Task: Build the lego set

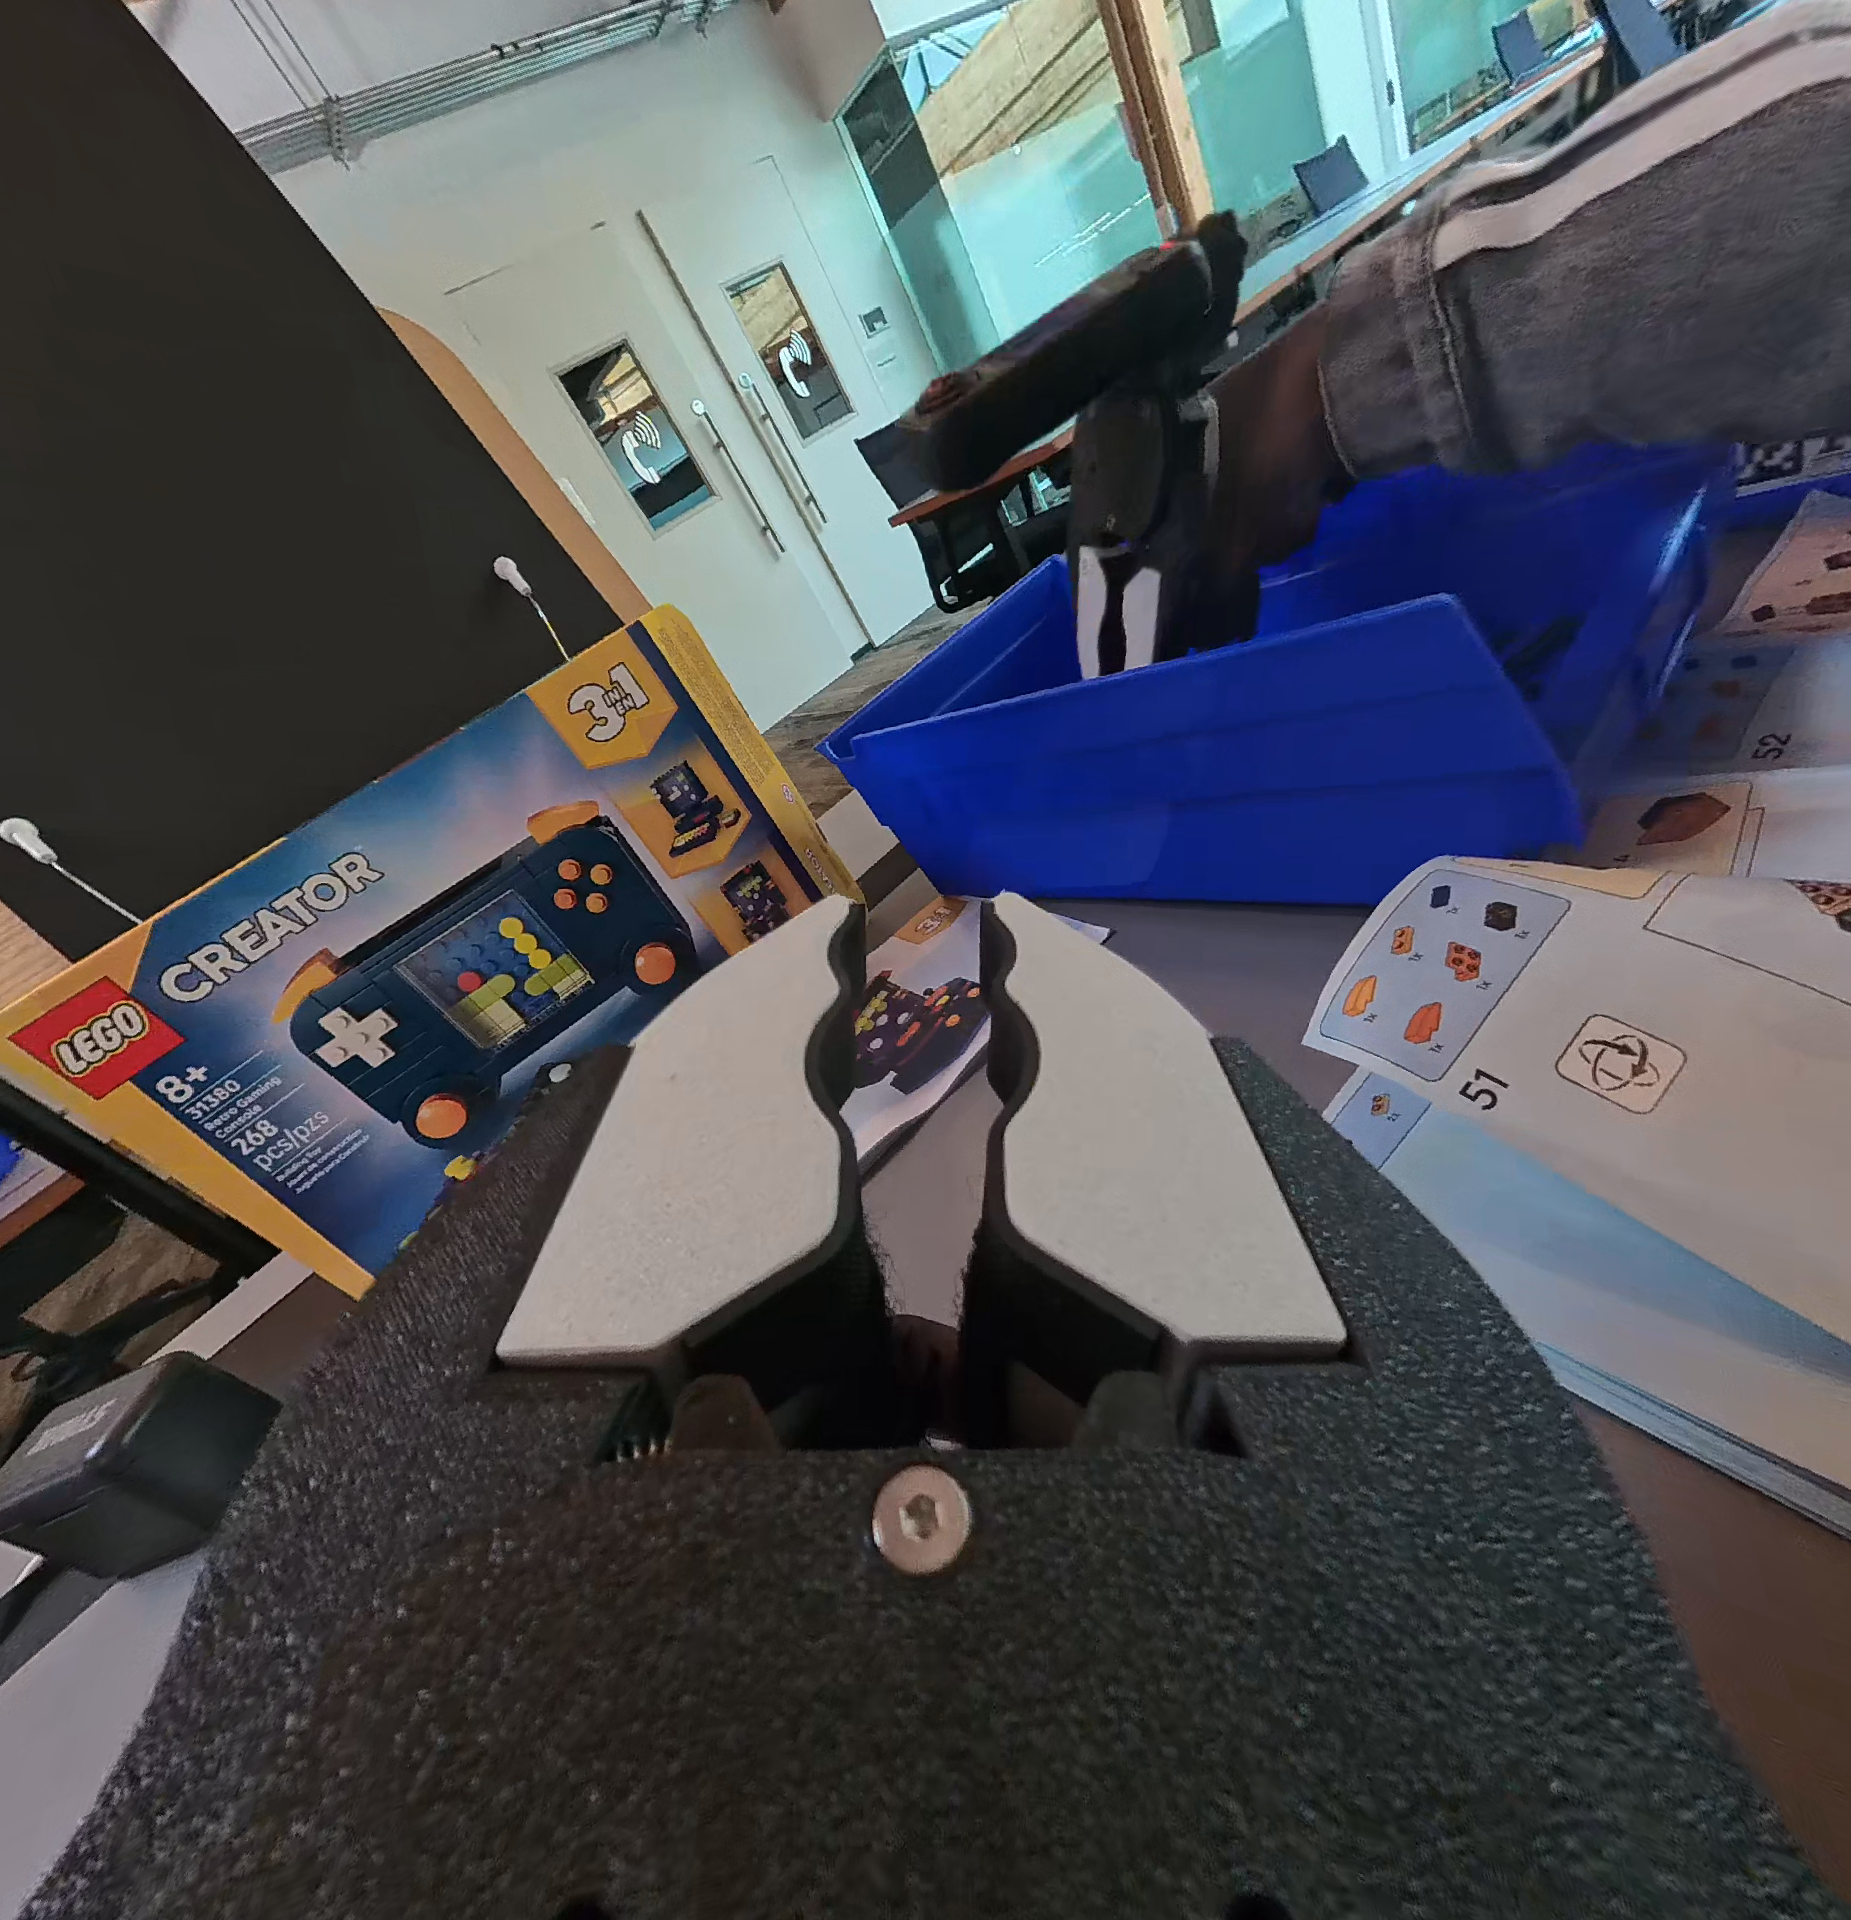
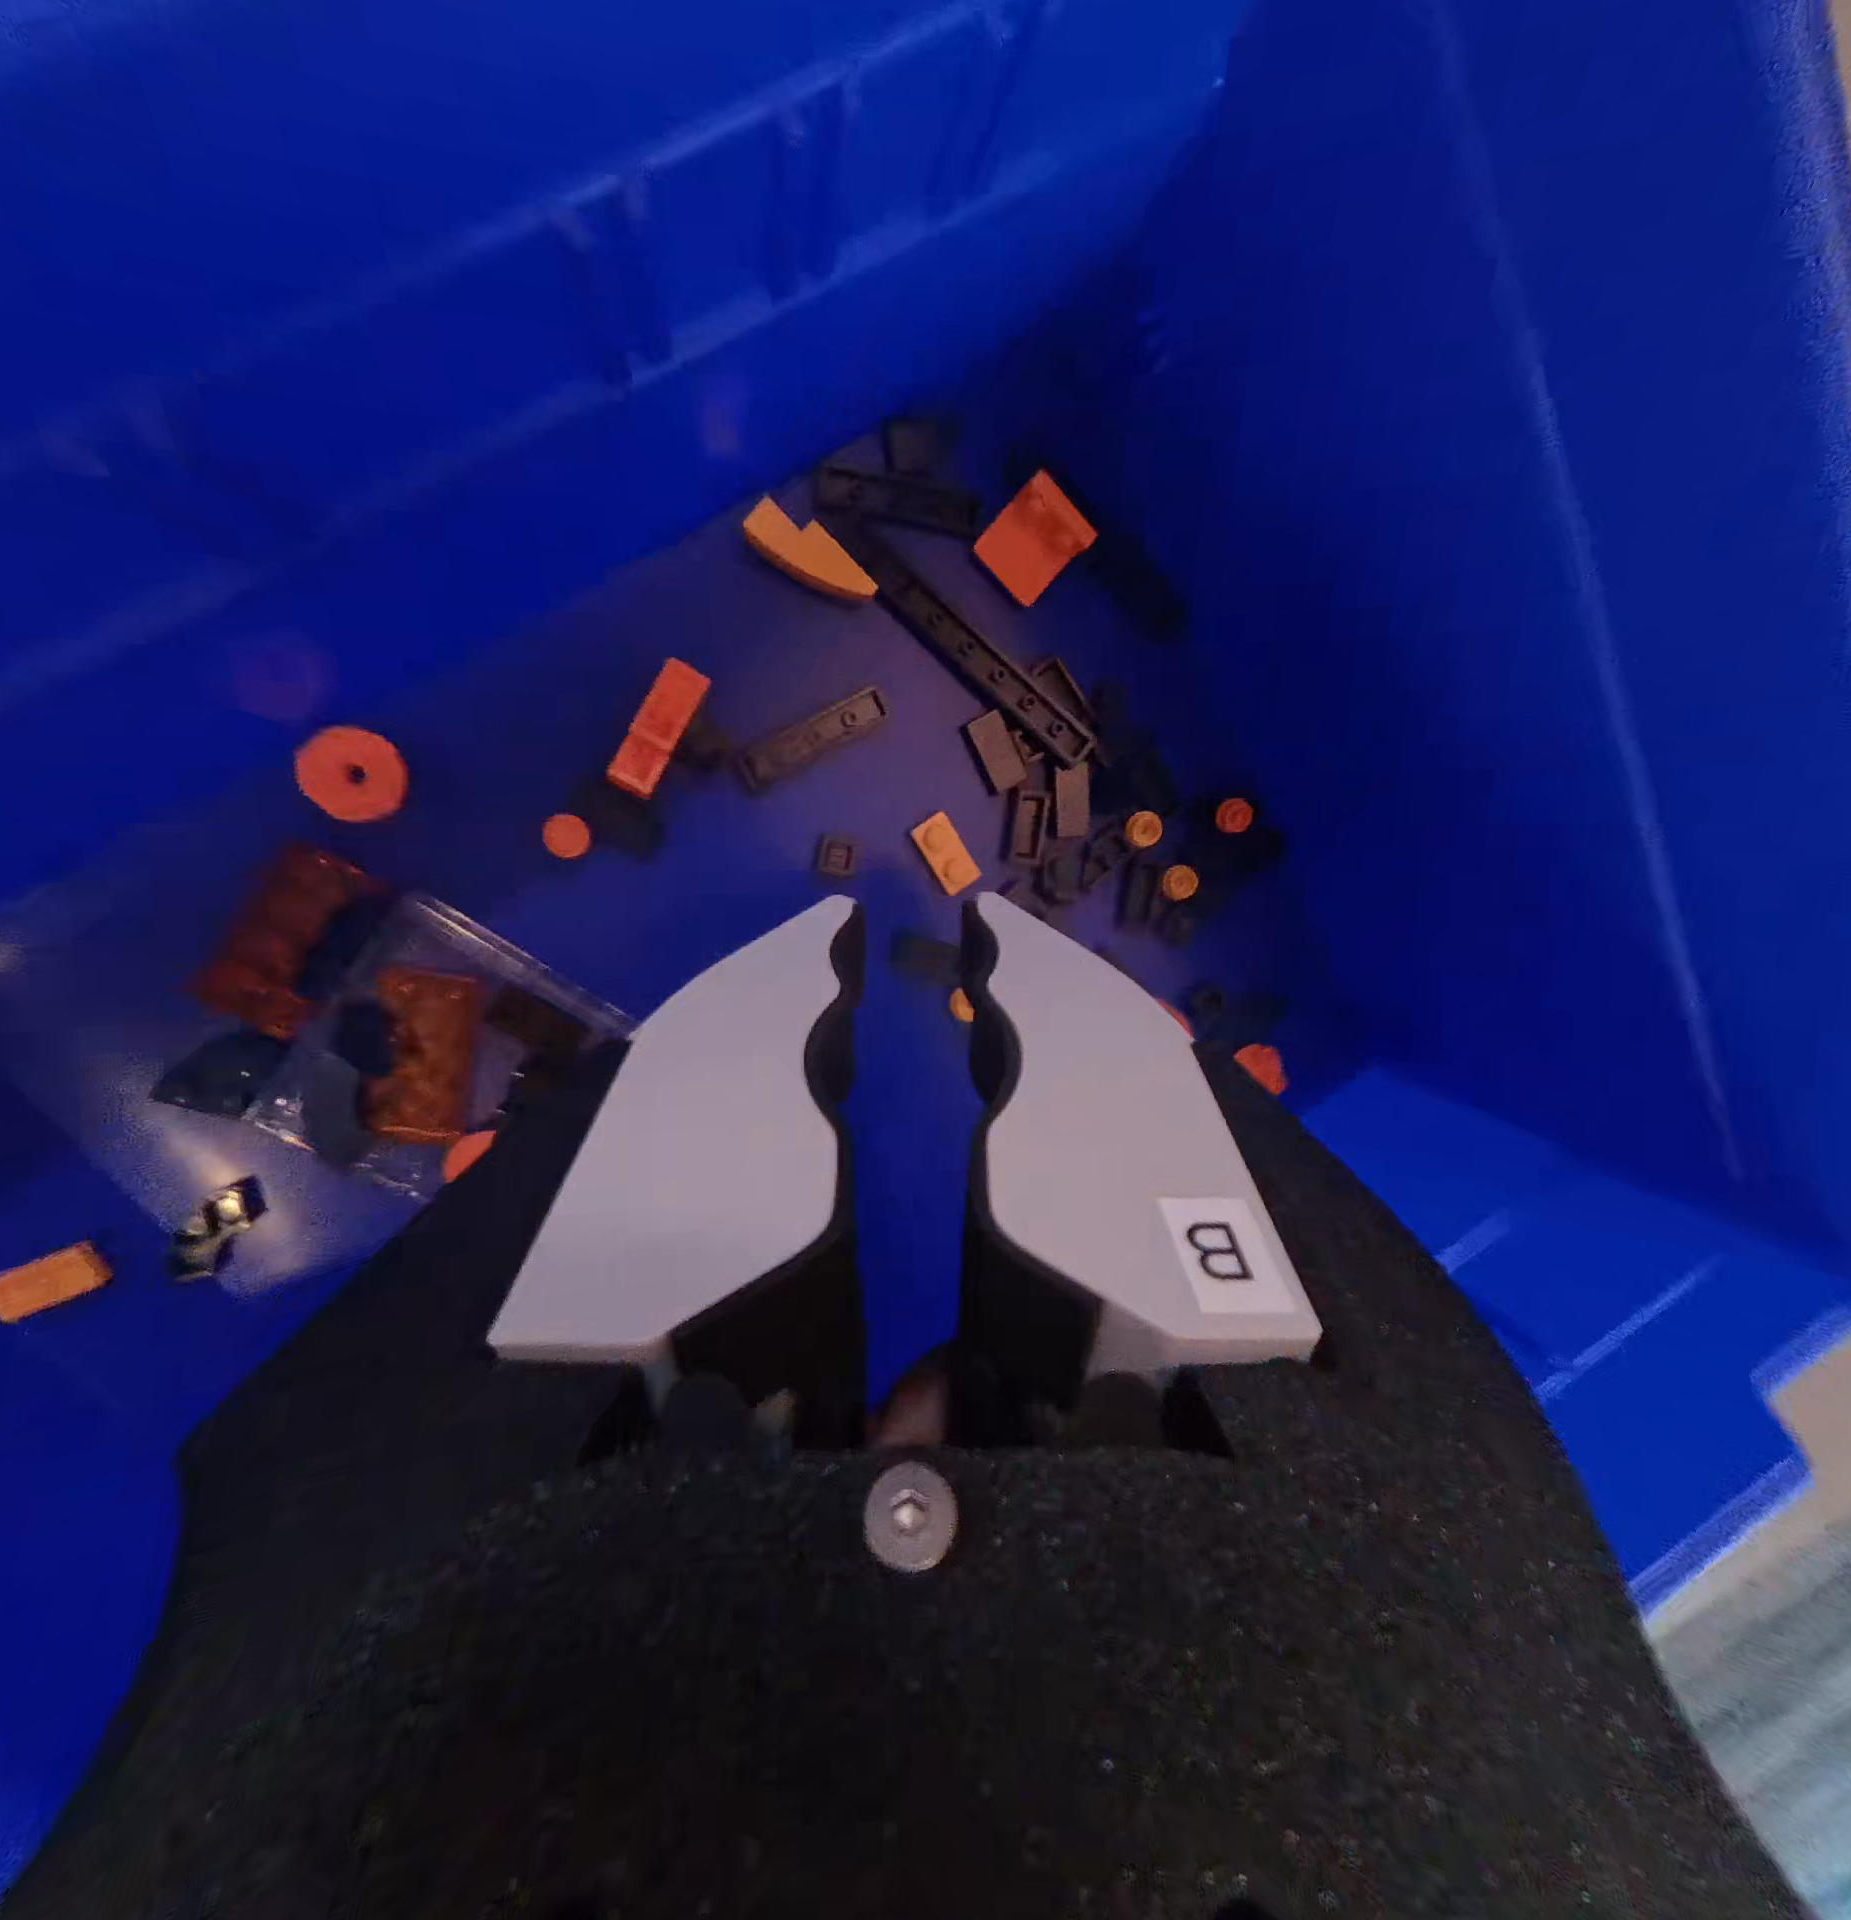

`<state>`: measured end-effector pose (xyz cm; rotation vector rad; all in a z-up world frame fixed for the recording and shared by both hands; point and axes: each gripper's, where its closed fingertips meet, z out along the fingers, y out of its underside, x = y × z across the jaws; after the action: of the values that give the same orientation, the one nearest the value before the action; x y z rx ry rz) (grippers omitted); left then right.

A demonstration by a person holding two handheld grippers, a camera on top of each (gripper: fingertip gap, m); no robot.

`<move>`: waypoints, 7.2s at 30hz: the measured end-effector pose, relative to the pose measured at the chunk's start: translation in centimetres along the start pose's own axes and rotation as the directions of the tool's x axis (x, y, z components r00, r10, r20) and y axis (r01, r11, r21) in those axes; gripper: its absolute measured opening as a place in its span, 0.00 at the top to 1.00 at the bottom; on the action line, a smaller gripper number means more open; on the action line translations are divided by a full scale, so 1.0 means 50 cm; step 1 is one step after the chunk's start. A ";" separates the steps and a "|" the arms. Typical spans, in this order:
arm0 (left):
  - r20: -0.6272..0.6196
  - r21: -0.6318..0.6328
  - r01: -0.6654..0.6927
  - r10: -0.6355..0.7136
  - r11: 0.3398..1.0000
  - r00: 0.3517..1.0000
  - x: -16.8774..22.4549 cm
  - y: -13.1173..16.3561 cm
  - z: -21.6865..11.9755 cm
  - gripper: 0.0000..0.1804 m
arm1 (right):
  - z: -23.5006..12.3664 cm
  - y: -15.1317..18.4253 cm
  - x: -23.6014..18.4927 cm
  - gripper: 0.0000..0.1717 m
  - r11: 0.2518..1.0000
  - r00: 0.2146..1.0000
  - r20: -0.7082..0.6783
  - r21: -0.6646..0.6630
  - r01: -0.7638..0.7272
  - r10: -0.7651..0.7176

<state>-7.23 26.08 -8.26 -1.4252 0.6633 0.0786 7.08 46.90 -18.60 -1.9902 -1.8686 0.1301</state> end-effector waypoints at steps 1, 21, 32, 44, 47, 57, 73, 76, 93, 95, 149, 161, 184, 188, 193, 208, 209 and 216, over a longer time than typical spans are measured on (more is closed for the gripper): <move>0.000 -0.001 0.003 -0.003 1.000 1.000 -0.001 0.001 0.000 0.89 | 0.003 -0.001 0.002 0.90 1.000 1.000 0.016 -0.016 0.019 -0.019; 0.000 -0.002 0.022 -0.022 1.000 1.000 -0.004 0.000 -0.002 0.89 | 0.029 -0.024 -0.008 0.98 0.991 0.982 0.140 0.050 0.122 -0.128; -0.005 -0.014 0.030 -0.030 0.999 1.000 -0.004 0.009 0.001 0.89 | 0.044 -0.018 -0.003 0.88 0.973 0.957 0.185 -0.010 0.231 -0.225; -0.013 -0.015 0.037 -0.037 0.999 0.999 0.000 0.008 0.000 0.89 | 0.054 -0.018 -0.016 0.95 0.989 0.963 0.228 0.014 0.146 -0.146; -0.012 -0.013 0.038 -0.038 0.999 0.999 -0.001 0.007 0.000 0.89 | 0.045 -0.019 -0.025 1.00 0.992 0.972 0.199 0.038 0.123 -0.129; -0.017 -0.011 0.031 -0.031 0.999 0.999 0.004 0.005 0.000 0.89 | 0.014 -0.057 -0.027 0.87 0.995 0.983 0.181 0.095 -0.004 -0.013; -0.026 -0.034 0.065 -0.066 0.997 0.998 0.002 0.021 0.005 0.89 | 0.067 -0.072 -0.036 0.87 0.979 0.925 0.325 0.114 0.167 -0.196; -0.032 -0.043 0.069 -0.070 0.997 0.997 0.004 0.027 0.007 0.89 | 0.069 -0.075 -0.036 0.88 0.974 0.922 0.318 0.112 0.195 -0.221; 0.045 -0.073 0.154 -0.151 0.985 0.988 -0.028 0.036 0.001 0.89 | -0.287 -0.220 -0.154 0.96 0.768 1.000 -0.016 0.640 -0.008 0.023; 0.108 -0.062 0.210 -0.203 0.976 0.973 -0.053 0.037 -0.005 0.89 | -0.341 -0.258 -0.259 0.96 0.720 0.997 0.030 0.693 0.034 -0.077; -0.623 -0.594 -0.174 -0.312 0.786 0.717 0.188 0.148 -0.119 0.92 | -0.222 -0.129 -0.275 0.89 0.976 0.982 -0.168 0.178 0.122 -0.092; -0.573 -0.725 -0.197 -0.418 0.660 0.705 0.219 0.180 -0.140 0.95 | -0.190 -0.120 -0.338 0.88 0.971 0.975 -0.053 0.097 0.219 -0.215; -0.658 -0.201 0.598 -0.559 0.776 0.505 0.085 -0.102 -0.094 0.93 | -0.293 -0.301 -0.510 0.99 0.777 0.589 0.786 0.487 -0.398 -0.191; -0.333 0.120 0.191 -0.142 0.974 0.932 0.021 -0.108 -0.073 0.83 | -0.291 -0.324 -0.458 0.99 0.691 0.560 0.825 0.449 -0.566 -0.077; -0.164 0.104 -0.132 0.148 0.986 0.975 0.032 -0.102 -0.059 0.88 | -0.289 -0.334 -0.439 0.98 0.639 0.484 0.874 0.396 -0.660 -0.042; -0.141 0.053 -0.167 0.173 0.984 0.975 0.029 -0.081 -0.049 0.94 | -0.263 -0.335 -0.451 0.99 0.666 0.473 0.881 0.363 -0.652 -0.016; -0.143 0.049 -0.170 0.175 0.984 0.974 0.030 -0.079 -0.049 0.94 | -0.263 -0.335 -0.451 0.99 0.667 0.473 0.881 0.361 -0.652 -0.015; -0.142 0.037 -0.203 0.206 0.979 0.968 0.033 -0.075 -0.048 0.96 | -0.260 -0.333 -0.453 0.99 0.674 0.473 0.881 0.355 -0.648 -0.009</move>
<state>-5.16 22.64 -5.73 -1.3459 0.9283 0.1296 -6.33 22.27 -5.53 -1.8006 -1.3707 1.9328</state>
